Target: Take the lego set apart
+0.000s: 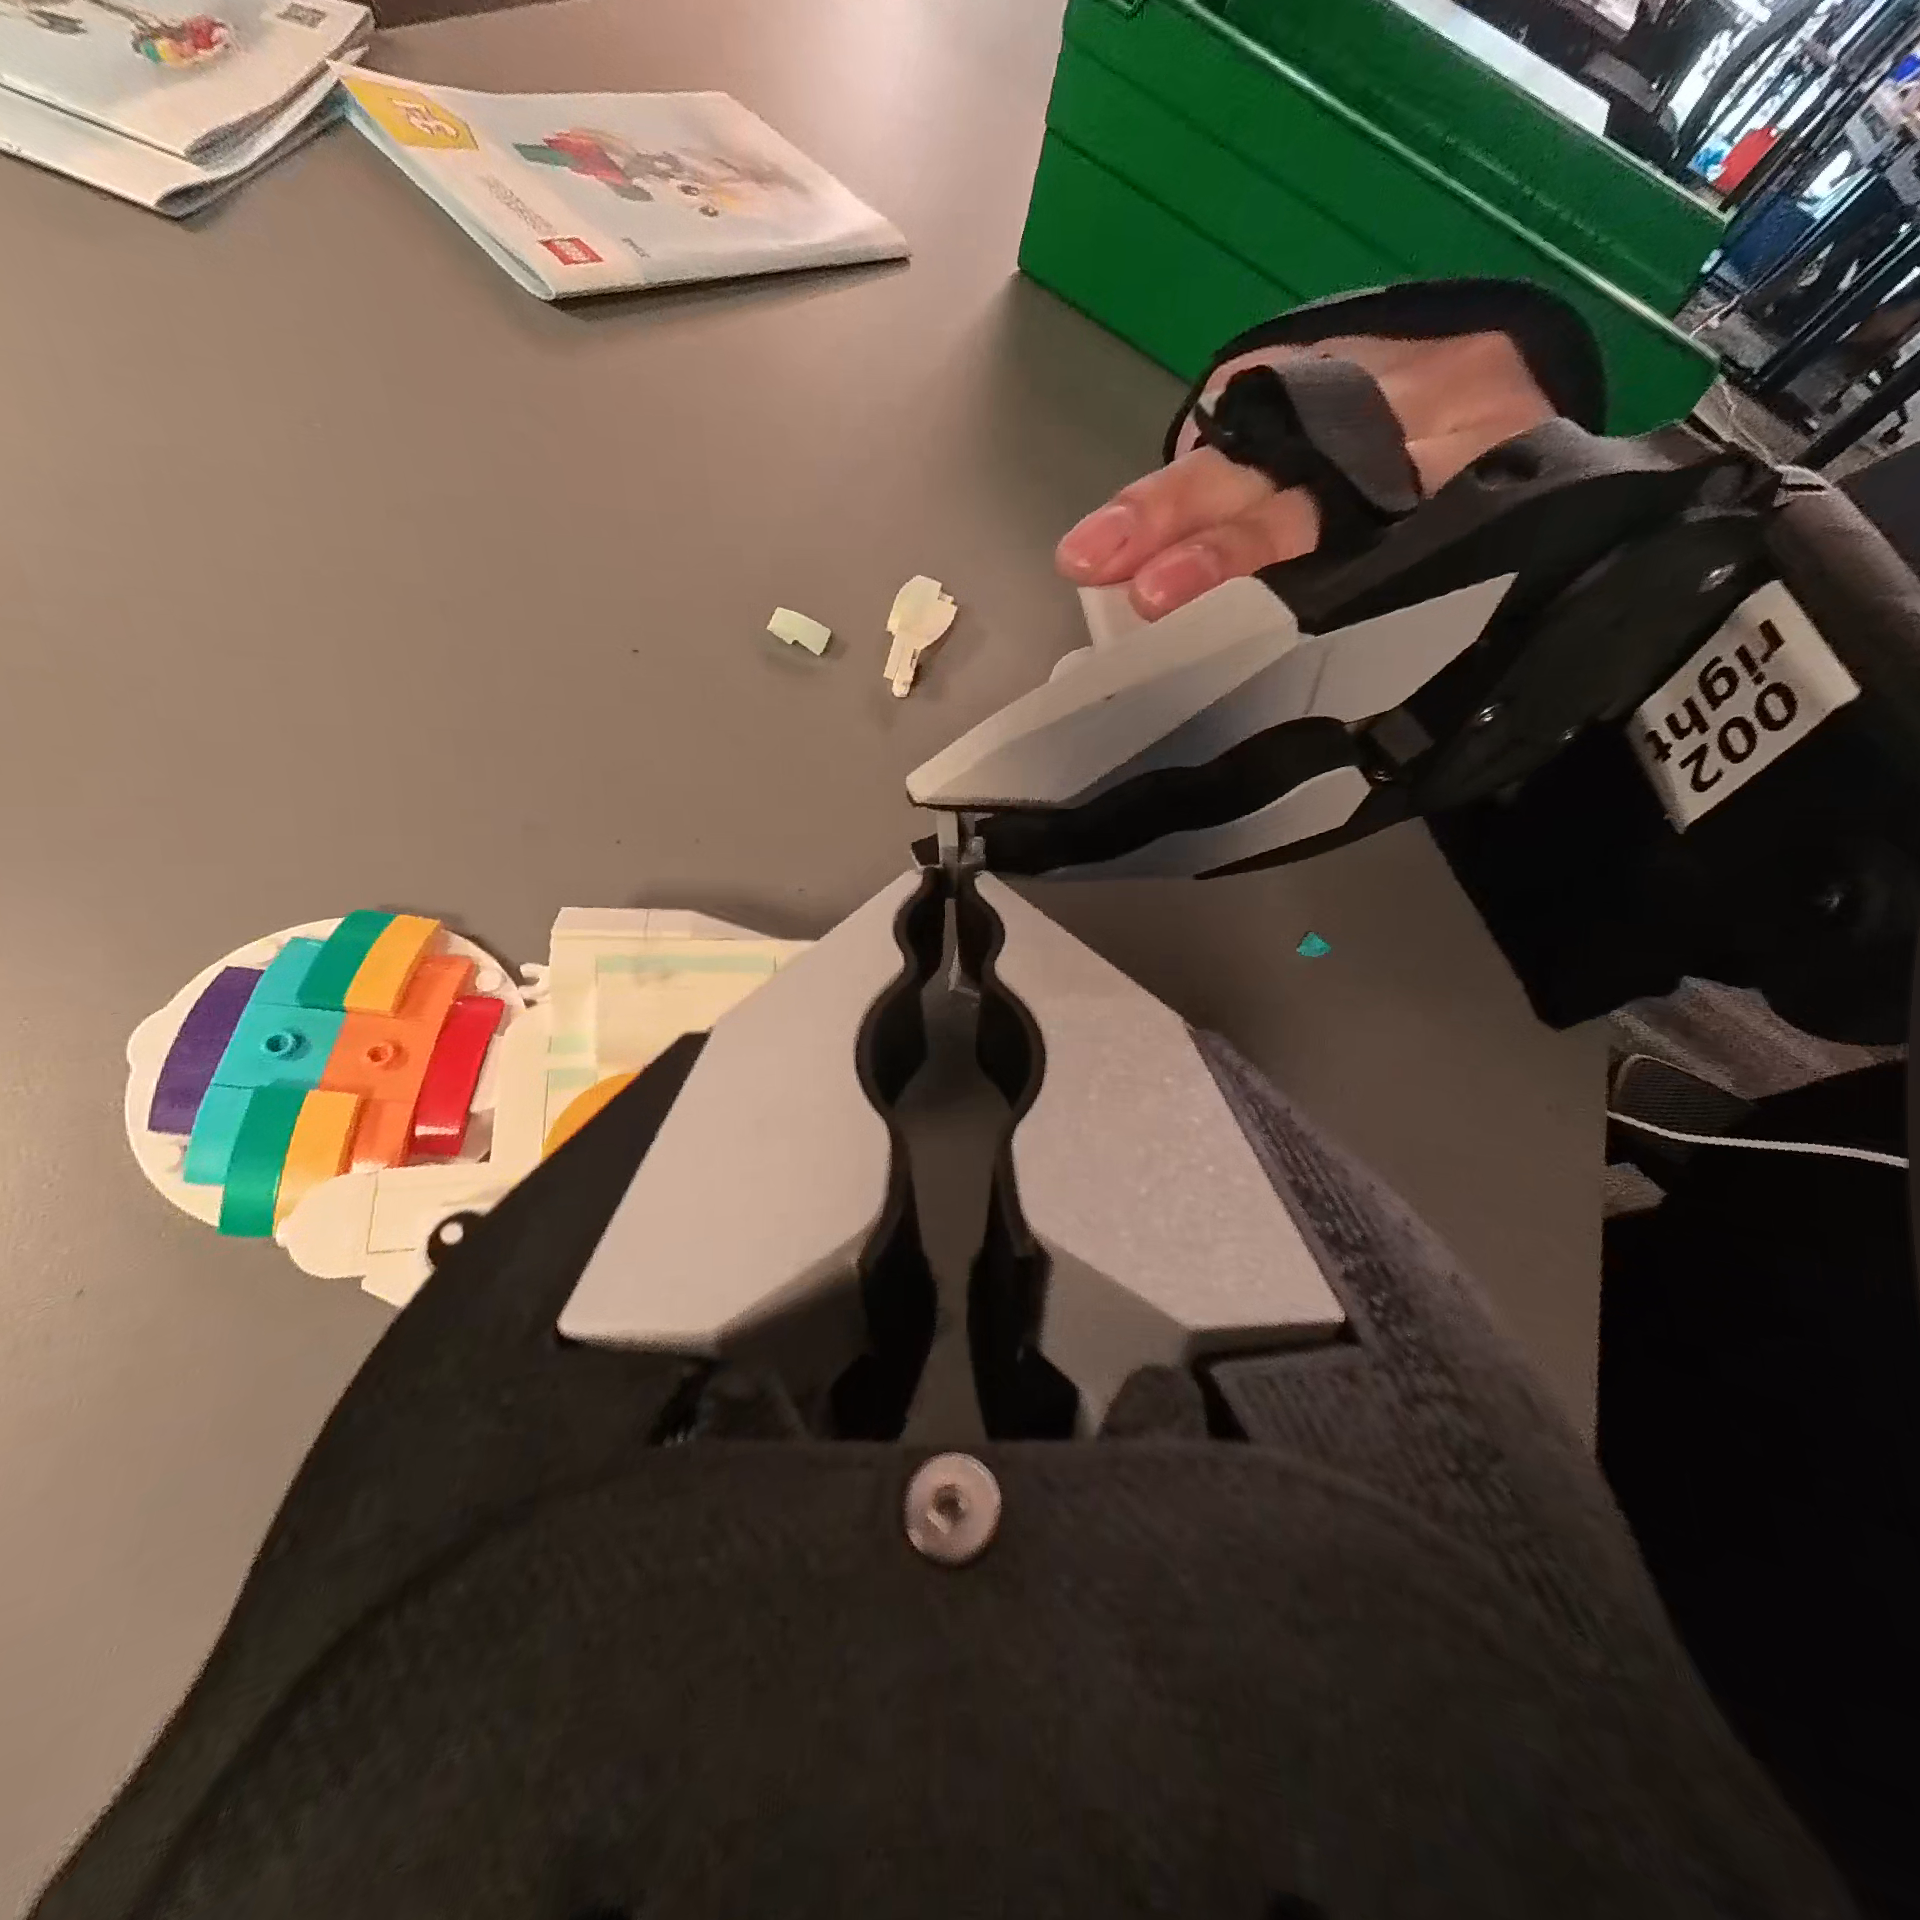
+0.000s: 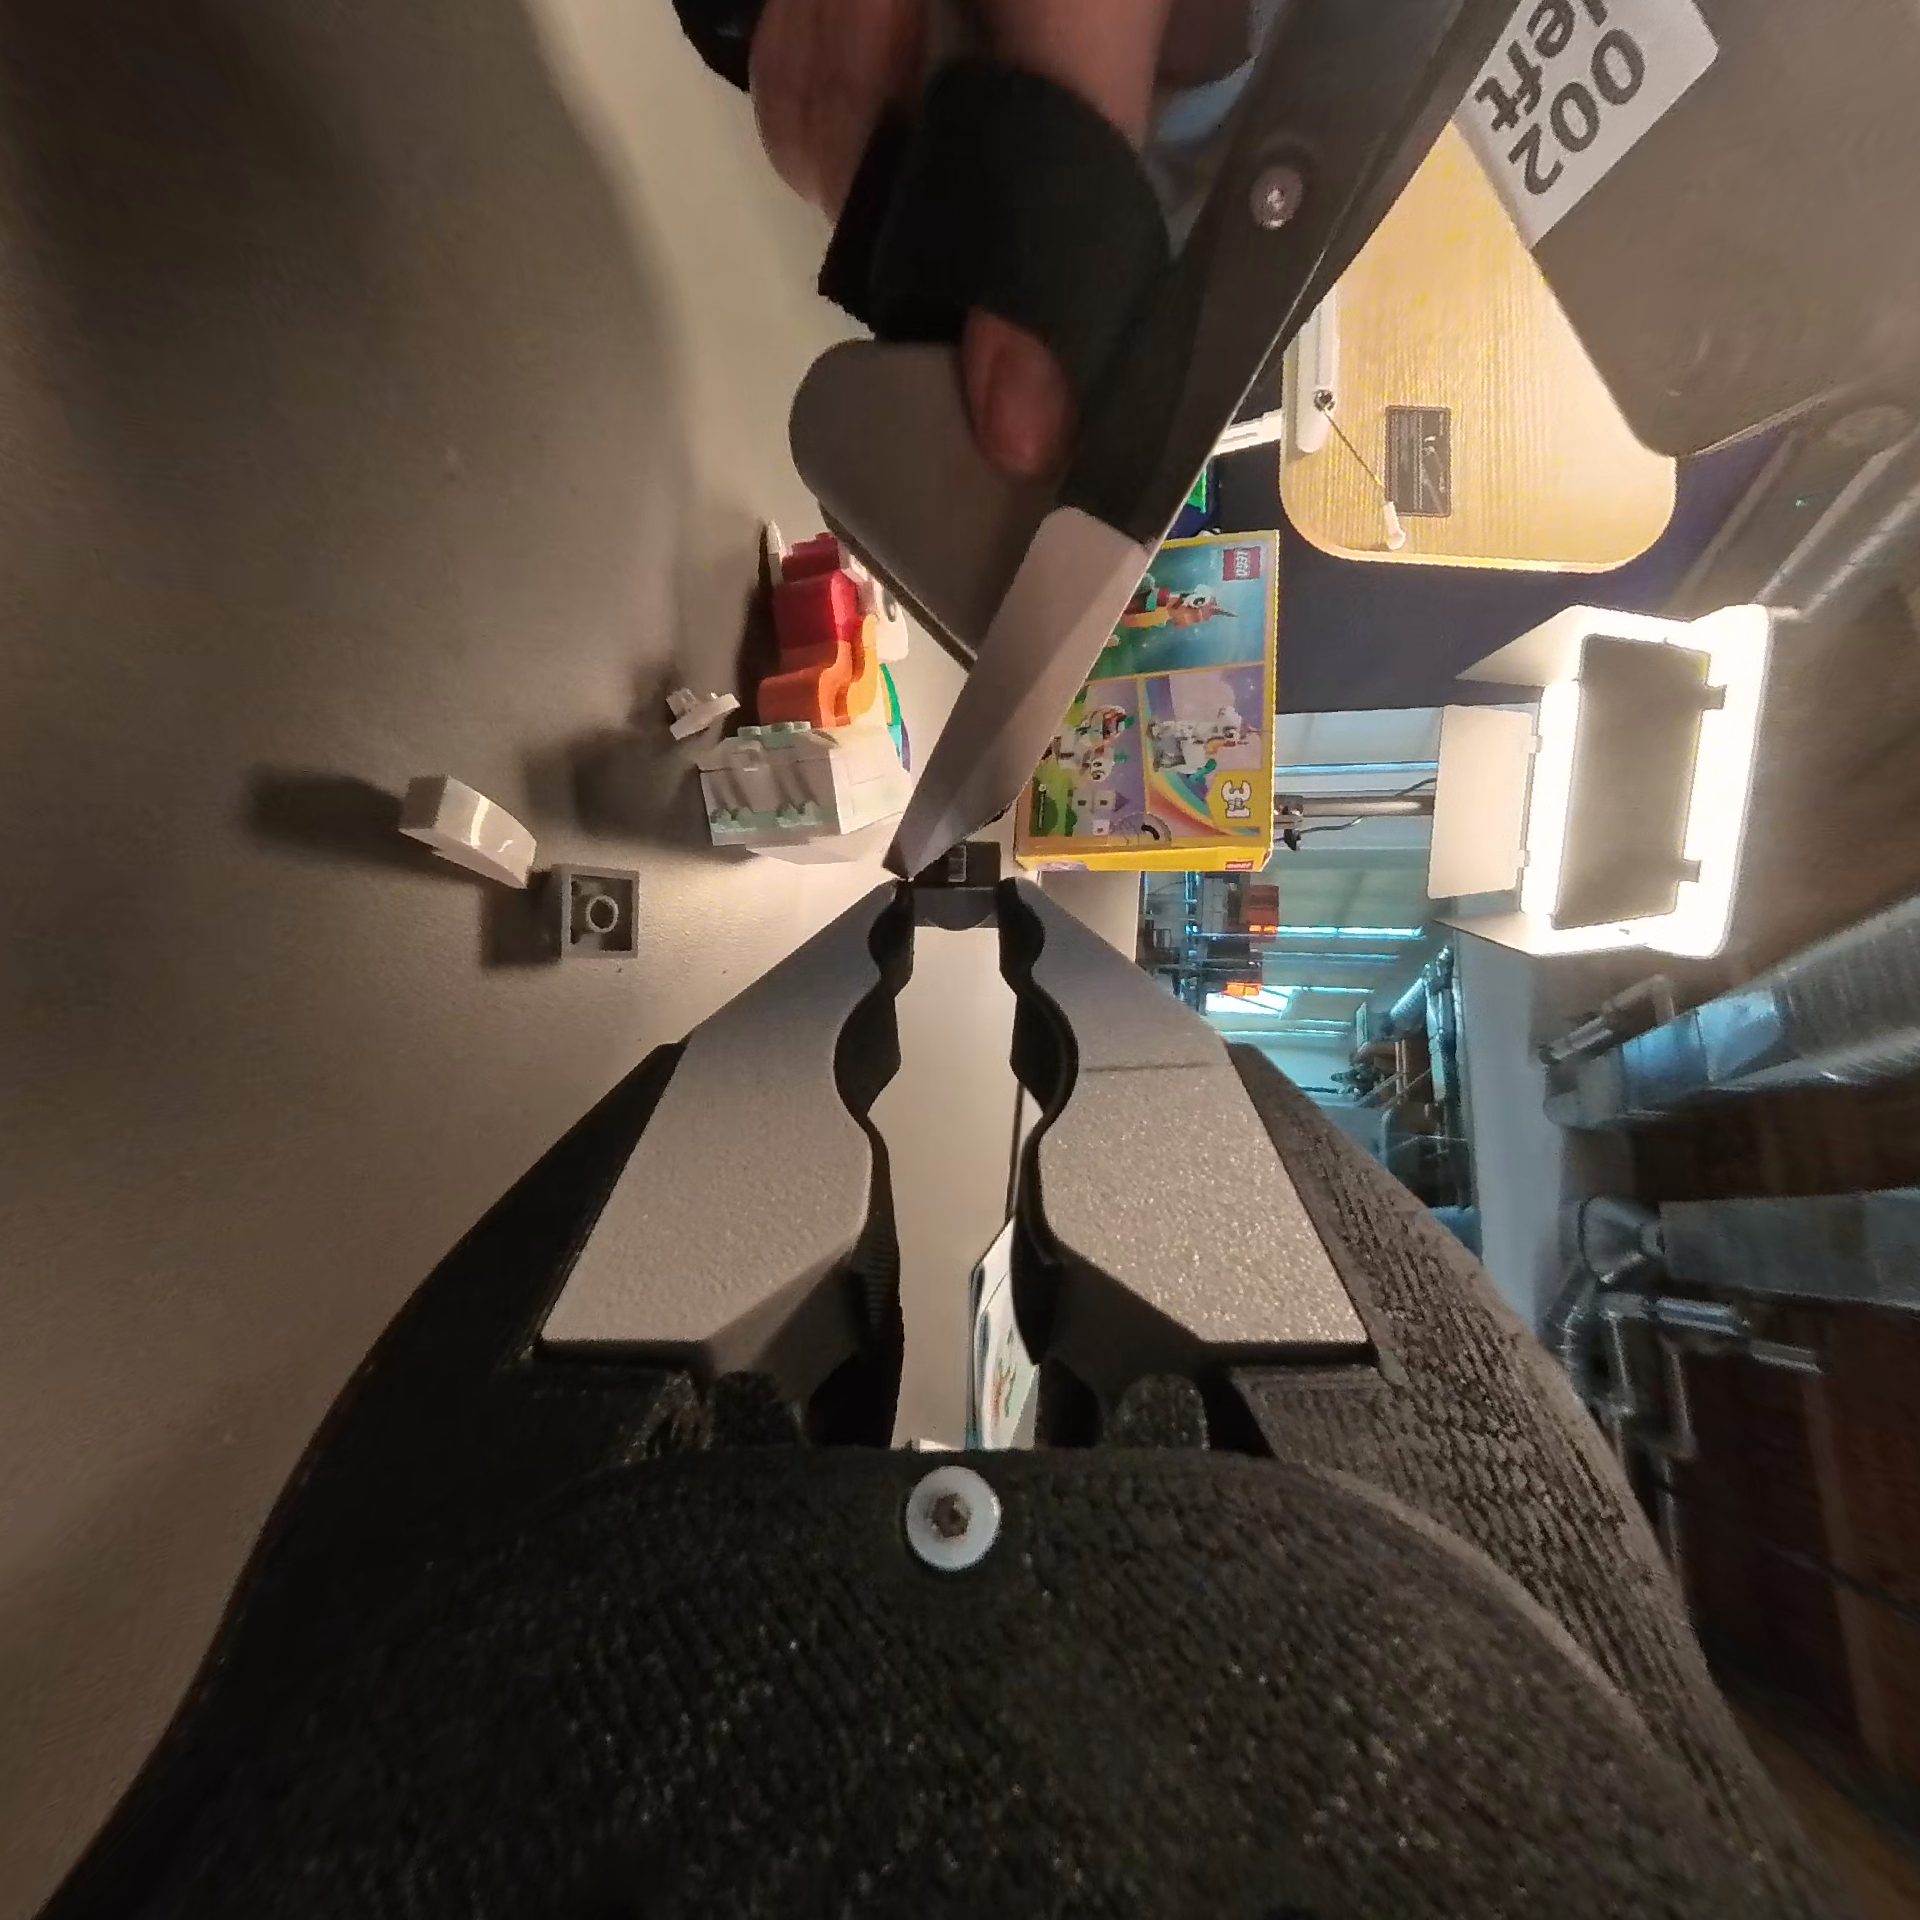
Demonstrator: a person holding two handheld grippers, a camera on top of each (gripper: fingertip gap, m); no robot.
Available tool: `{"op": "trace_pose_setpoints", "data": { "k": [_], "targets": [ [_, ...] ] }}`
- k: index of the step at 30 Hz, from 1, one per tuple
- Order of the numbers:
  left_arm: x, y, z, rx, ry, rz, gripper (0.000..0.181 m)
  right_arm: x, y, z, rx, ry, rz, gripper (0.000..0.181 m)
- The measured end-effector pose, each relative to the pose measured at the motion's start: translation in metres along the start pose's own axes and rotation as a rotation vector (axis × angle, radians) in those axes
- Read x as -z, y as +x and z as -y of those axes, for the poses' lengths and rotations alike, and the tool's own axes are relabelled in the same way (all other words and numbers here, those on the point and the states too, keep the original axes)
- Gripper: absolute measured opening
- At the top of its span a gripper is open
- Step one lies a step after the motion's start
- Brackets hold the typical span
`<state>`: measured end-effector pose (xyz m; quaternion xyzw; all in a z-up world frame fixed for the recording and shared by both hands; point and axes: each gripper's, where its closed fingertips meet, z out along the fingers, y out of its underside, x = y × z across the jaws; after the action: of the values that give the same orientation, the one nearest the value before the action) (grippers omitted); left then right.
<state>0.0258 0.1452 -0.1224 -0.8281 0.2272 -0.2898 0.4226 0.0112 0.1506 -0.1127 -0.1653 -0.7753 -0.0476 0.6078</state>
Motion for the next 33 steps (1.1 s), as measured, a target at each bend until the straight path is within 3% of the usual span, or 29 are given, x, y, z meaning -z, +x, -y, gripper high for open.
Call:
{"op": "trace_pose_setpoints", "data": {
  "k": [1,19,24,33],
  "targets": [
    [0.000,-0.001,-0.001,-0.006,0.002,0.005,0.002,-0.001,-0.001,0.000,0.006,-0.001,-0.002,0.015],
    [0.003,0.003,0.010,0.128,0.109,-0.126,0.007,0.001,0.007,-0.002,-0.003,-0.007,-0.055,0.014],
    [0.005,-0.012,0.012,0.155,0.144,-0.048,0.039,0.001,0.012,-0.001,-0.020,-0.013,-0.076,0.015],
    [0.002,-0.003,0.011,0.128,0.137,-0.082,0.018,0.000,0.008,-0.003,-0.036,-0.020,-0.054,0.015]
  ]
}}
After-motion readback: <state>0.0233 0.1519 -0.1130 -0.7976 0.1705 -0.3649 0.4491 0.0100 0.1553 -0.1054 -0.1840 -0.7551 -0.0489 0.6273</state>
